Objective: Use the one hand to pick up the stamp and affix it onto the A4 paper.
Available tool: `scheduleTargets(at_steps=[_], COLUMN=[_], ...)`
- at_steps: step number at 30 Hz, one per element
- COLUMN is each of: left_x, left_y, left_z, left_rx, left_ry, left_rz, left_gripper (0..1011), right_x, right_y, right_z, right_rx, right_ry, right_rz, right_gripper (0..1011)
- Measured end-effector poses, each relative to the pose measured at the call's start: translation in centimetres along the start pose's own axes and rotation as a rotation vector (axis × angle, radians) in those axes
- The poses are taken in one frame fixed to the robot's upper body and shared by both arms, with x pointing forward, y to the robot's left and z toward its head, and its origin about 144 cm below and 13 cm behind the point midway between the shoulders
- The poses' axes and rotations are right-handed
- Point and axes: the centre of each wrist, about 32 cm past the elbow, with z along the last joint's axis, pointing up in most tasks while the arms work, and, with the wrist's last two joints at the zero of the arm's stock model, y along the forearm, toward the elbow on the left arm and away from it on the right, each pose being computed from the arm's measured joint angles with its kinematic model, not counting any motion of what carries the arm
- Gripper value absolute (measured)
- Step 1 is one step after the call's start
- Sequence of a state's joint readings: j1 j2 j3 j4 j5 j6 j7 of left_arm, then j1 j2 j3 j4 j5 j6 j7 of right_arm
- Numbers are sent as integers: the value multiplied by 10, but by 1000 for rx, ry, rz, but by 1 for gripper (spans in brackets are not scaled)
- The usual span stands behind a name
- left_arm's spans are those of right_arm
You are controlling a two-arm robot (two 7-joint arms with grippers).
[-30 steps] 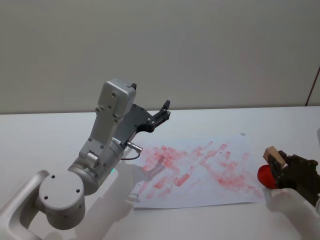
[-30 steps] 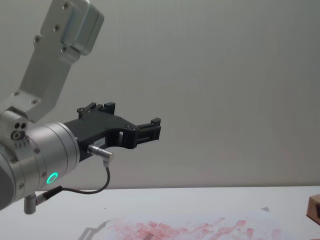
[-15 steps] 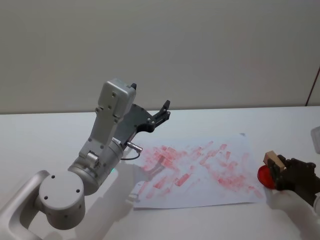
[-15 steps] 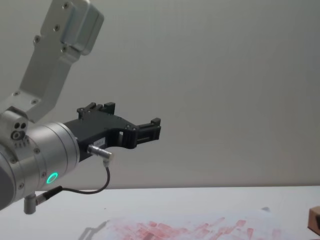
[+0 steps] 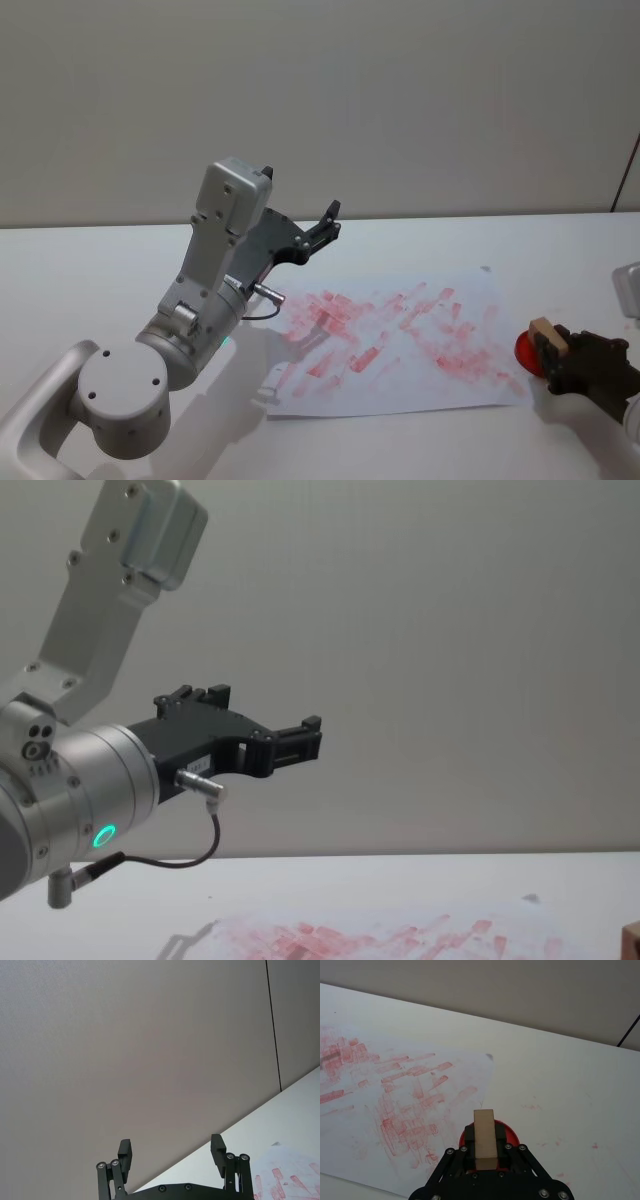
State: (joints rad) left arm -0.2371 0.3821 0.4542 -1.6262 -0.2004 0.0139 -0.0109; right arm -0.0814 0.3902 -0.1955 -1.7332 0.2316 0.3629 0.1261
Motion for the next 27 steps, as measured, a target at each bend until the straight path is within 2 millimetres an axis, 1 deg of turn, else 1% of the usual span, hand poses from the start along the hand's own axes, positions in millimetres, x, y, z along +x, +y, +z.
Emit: scheduleTargets(at_steps=[3, 4, 7, 8, 11, 13, 15, 16, 18, 19, 20, 22, 23, 24, 26, 27], left_x=[0, 0, 0, 0, 0, 0, 0, 0, 0, 0, 0, 0, 0, 0, 0, 0], left_y=[0, 0, 0, 0, 0, 0, 0, 0, 0, 0, 0, 0, 0, 0, 0, 0], left_z=[0, 0, 0, 0, 0, 0, 0, 0, 0, 0, 0, 0, 0, 0, 0, 0], left_rx=[0, 0, 0, 0, 0, 0, 0, 0, 0, 0, 0, 0, 0, 0, 0, 0], left_ry=[0, 0, 0, 0, 0, 0, 0, 0, 0, 0, 0, 0, 0, 0, 0, 0], left_rz=[0, 0, 0, 0, 0, 0, 0, 0, 0, 0, 0, 0, 0, 0, 0, 0], left_gripper=[1001, 1001, 1001, 1001, 1001, 1001, 1001, 1001, 1001, 1001, 1001, 1001, 1001, 1001, 1001, 1001], right_x=[0, -1, -1, -1, -1, -2, -2, -2, -2, -2, -2, -2, -2, -2, -2, -2], right_y=[0, 0, 0, 0, 0, -1, -1, -1, -1, -1, -1, -1, -1, -1, -1, -1], right_z=[-1, -1, -2, -2, -2, -3, -3, -3, -3, -3, -3, -3, -3, -3, -3, -3], right_rx=[-6, -7, -12, -14, -16, -18, -19, -20, -21, -21, -22, -23, -23, -23, -24, -24], right_ry=[0, 0, 0, 0, 0, 0, -1, -1, -1, 0, 0, 0, 0, -1, -1, -1], right_rz=[-2, -3, -5, -6, -6, -7, -7, -7, -8, -8, -8, -9, -9, -9, -9, -9], right_gripper=[226, 268, 326, 391, 449, 554, 594, 651, 697, 754, 764, 827, 827, 879, 912, 960])
